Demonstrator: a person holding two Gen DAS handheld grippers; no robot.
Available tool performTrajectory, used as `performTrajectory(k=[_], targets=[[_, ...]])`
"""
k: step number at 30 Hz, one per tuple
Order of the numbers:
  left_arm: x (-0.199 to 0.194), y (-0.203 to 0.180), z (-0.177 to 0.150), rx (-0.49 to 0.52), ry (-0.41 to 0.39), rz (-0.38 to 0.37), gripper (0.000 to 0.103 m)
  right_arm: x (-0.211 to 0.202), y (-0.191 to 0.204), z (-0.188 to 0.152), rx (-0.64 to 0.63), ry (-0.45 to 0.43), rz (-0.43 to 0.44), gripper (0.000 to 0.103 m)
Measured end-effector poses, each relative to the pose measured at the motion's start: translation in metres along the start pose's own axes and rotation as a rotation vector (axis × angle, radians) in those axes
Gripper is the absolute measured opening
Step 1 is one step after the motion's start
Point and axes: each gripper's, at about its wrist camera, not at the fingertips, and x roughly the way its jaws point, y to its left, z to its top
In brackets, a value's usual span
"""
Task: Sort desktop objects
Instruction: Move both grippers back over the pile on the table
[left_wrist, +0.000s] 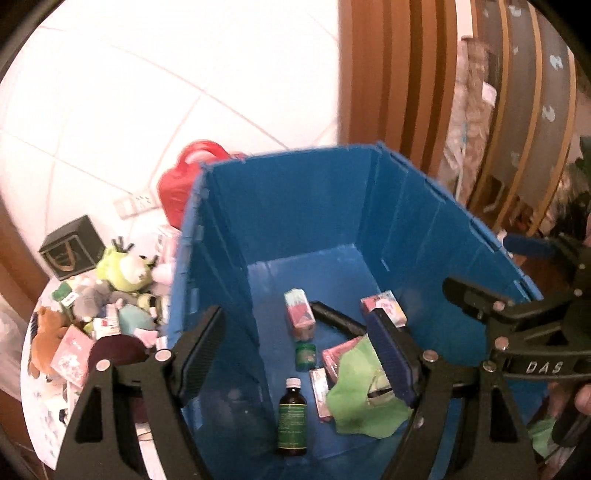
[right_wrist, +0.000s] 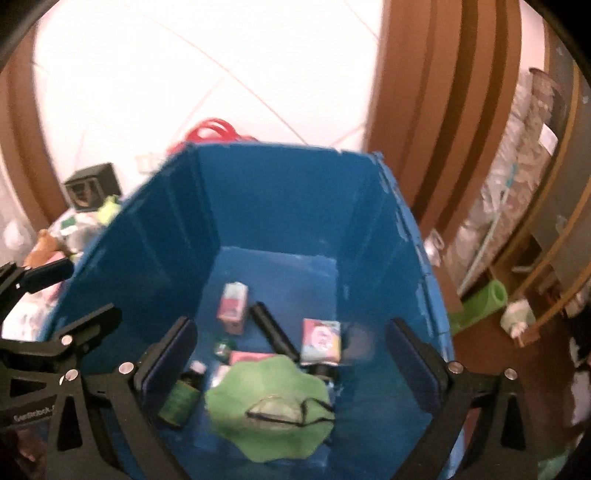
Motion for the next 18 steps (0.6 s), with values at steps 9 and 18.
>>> performTrajectory(k=[9, 18], targets=[[-0.043, 0.054, -0.036, -0.122, -0.064, 0.130, 0.081, -0.019, 0.048, -0.020, -0.072, -0.078, 0.070, 0.103], [-0.081, 0.145, -0.089, -0.230, -0.121, 0.198, 0.082, -0.045, 0.118, -0.027, -0.125, -0.123, 0.125, 0.103]])
